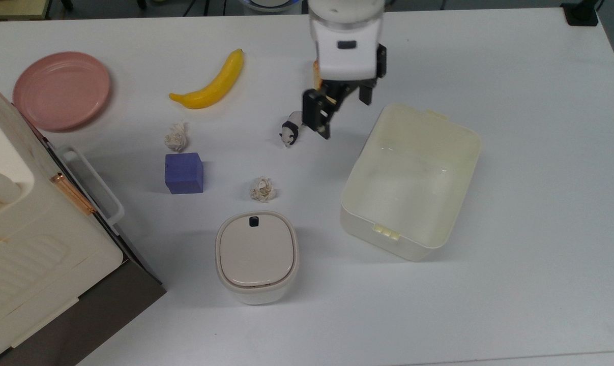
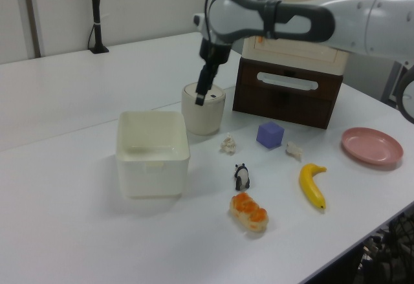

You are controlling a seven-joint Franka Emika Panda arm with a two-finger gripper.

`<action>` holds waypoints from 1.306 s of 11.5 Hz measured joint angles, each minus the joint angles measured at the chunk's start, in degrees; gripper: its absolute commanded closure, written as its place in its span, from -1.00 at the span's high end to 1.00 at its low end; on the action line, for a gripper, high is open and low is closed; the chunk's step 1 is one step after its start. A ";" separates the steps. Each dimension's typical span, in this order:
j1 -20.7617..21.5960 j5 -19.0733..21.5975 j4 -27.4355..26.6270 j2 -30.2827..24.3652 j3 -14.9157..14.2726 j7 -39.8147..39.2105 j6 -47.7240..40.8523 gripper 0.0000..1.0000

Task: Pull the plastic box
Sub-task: 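Lower the gripper into the cream plastic box near its rim, then hook the box rim and pull the box toward the robot base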

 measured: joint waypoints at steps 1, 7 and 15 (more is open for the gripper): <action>1.20 -0.47 0.01 0.69 0.01 0.00 1.42 1.00; 6.87 -3.39 -0.01 7.00 0.11 -0.36 6.35 1.00; 6.77 -4.86 -0.14 8.93 -0.33 -4.03 6.81 1.00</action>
